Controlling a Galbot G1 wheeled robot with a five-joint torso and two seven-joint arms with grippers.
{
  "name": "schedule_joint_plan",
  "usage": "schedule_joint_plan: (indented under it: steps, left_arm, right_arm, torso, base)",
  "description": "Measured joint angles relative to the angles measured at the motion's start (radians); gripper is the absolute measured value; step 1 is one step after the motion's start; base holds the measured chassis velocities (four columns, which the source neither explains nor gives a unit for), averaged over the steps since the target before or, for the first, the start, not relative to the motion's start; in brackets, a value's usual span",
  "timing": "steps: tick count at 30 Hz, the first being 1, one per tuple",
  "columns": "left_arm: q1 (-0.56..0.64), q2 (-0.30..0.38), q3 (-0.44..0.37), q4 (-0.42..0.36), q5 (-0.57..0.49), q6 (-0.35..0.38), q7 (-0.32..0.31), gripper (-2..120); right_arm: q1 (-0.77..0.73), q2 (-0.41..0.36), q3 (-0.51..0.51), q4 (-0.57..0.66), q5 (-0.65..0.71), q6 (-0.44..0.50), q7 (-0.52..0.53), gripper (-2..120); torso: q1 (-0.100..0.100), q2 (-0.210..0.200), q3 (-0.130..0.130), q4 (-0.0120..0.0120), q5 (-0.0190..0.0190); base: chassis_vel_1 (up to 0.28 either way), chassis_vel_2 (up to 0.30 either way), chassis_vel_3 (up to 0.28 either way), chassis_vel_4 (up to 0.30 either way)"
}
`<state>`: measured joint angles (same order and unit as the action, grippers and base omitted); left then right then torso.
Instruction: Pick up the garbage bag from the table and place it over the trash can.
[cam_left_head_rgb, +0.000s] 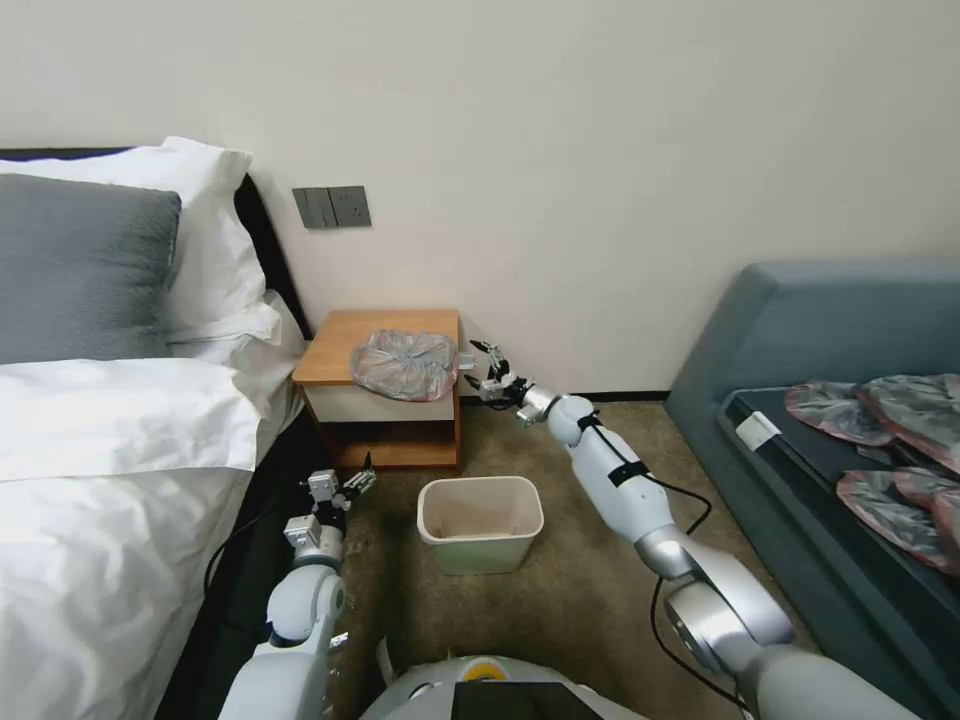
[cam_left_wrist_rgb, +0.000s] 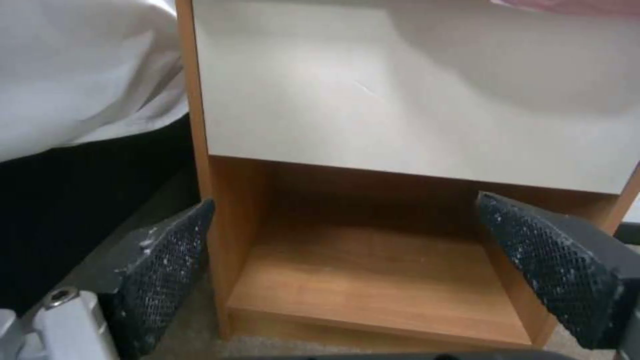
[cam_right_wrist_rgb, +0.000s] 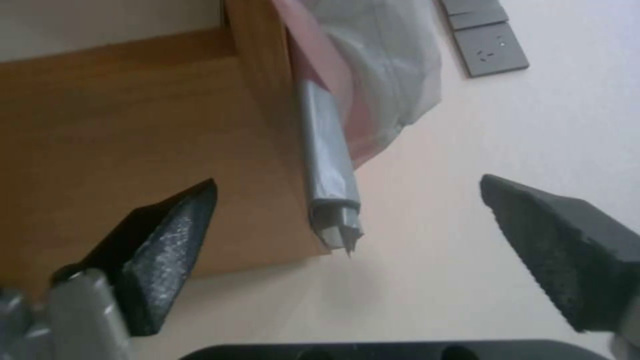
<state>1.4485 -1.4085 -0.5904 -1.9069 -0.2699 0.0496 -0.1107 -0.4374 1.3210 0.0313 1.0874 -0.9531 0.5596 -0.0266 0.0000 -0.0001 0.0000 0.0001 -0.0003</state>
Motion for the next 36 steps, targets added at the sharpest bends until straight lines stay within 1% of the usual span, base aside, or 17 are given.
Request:
schedule_joint_plan:
  steps: [3,4,5,6,7,9,11,13,14,16,18,21,22,25,27,34,36]
  left_arm:
    - [-0.003,-0.004,0.003,0.000,0.000,-0.002,-0.002,100]
    - [-0.003,-0.004,0.003,0.000,0.000,-0.002,-0.002,100]
    - [-0.004,-0.005,0.005,0.000,0.000,-0.002,-0.003,100]
    - [-0.006,-0.006,0.007,0.001,0.000,-0.002,-0.003,100]
    - [-0.006,-0.006,0.007,0.001,0.000,-0.002,-0.003,100]
    - [-0.007,-0.007,0.010,0.004,0.001,-0.002,-0.004,100]
    - [-0.008,-0.007,0.010,0.005,0.001,-0.002,-0.004,100]
    - [-0.008,-0.008,0.011,0.007,0.002,-0.002,-0.004,100]
    - [-0.008,-0.008,0.011,0.007,0.002,-0.002,-0.004,100]
    - [-0.008,-0.010,0.012,0.007,0.002,-0.002,-0.004,100]
    - [-0.008,-0.010,0.012,0.007,0.003,-0.002,-0.005,100]
    - [-0.007,-0.009,0.012,0.007,0.003,-0.002,-0.005,100]
    - [-0.007,-0.009,0.012,0.007,0.003,-0.002,-0.005,100]
    - [-0.006,-0.010,0.012,0.007,0.004,-0.002,-0.005,100]
    - [-0.005,-0.011,0.013,0.007,0.004,-0.002,-0.005,100]
    - [-0.003,-0.011,0.009,0.005,0.005,-0.002,-0.007,100]
    - [-0.003,-0.009,0.003,0.006,0.004,-0.003,-0.007,100]
  right_arm:
    - [0.005,-0.004,-0.016,-0.005,0.006,0.000,-0.005,82]
    - [0.005,-0.004,-0.016,-0.005,0.006,0.000,-0.005,82]
    - [0.005,-0.004,-0.019,-0.005,0.006,0.000,-0.006,79]
    - [0.005,-0.002,-0.021,-0.005,0.006,-0.001,-0.008,72]
    - [0.005,-0.002,-0.021,-0.005,0.006,-0.001,-0.008,72]
    - [0.008,-0.001,-0.022,-0.005,0.006,-0.001,-0.012,61]
    - [0.010,-0.001,-0.022,-0.005,0.006,-0.001,-0.013,57]
    - [0.014,-0.003,-0.026,-0.007,0.006,-0.002,-0.014,47]
    - [0.014,-0.003,-0.026,-0.007,0.006,-0.002,-0.014,47]
    - [0.014,-0.003,-0.027,-0.007,0.007,-0.002,-0.016,36]
    - [0.012,-0.003,-0.027,-0.007,0.007,-0.002,-0.016,32]
    - [0.008,-0.002,-0.027,-0.006,0.007,-0.003,-0.016,17]
    - [0.008,-0.002,-0.027,-0.006,0.007,-0.003,-0.016,17]
    - [0.005,-0.001,-0.027,-0.005,0.008,-0.003,-0.017,4]
    - [0.003,-0.001,-0.027,-0.004,0.009,-0.003,-0.017,0]
    - [-0.010,-0.009,-0.025,0.017,0.026,-0.009,-0.023,0]
    - [-0.029,-0.029,-0.041,0.061,0.095,-0.038,-0.038,0]
  torso:
    - [0.000,0.000,0.000,-0.0003,0.0002]
    - [0.000,0.000,0.000,-0.0003,0.0002]
    - [0.000,0.000,0.000,-0.0003,0.0003]
    - [0.000,0.000,0.000,-0.0002,0.0004]
    - [0.000,0.000,0.000,-0.0002,0.0004]
    - [0.000,0.000,0.000,-0.0001,0.0003]
    - [0.000,0.000,0.000,-0.0001,0.0003]
    - [0.000,0.000,0.000,-0.0002,0.0003]
    - [0.000,0.000,0.000,-0.0002,0.0003]
    - [0.000,0.000,0.000,-0.0001,0.0003]
    - [0.000,0.000,0.000,0.0000,0.0002]
    - [0.000,0.000,0.000,-0.0002,0.0003]
    - [0.000,0.000,0.000,-0.0002,0.0003]
    - [0.000,0.000,0.000,0.0000,0.0003]
    - [0.000,0.000,0.000,-0.0001,0.0003]
    - [0.000,0.000,0.000,-0.0001,0.0003]
    - [0.000,0.000,0.000,0.0000,0.0003]
  base:
    - [0.000,0.000,0.000,0.000]
    - [0.000,0.000,0.000,0.000]
    - [0.000,0.000,0.000,0.000]
    - [0.000,0.000,0.000,0.000]
    - [0.000,0.000,0.000,0.000]
    - [0.000,0.000,0.000,0.000]
    - [0.000,0.000,0.000,0.000]
    - [0.000,0.000,0.000,0.000]
    - [0.000,0.000,0.000,0.000]
    - [0.000,0.000,0.000,0.000]
    - [0.000,0.000,0.000,0.000]
    - [0.000,0.000,0.000,0.000]
    - [0.000,0.000,0.000,0.000]
    - [0.000,0.000,0.000,0.000]
    - [0.000,0.000,0.000,0.000]
    - [0.000,0.000,0.000,0.000]
    - [0.000,0.000,0.000,0.000]
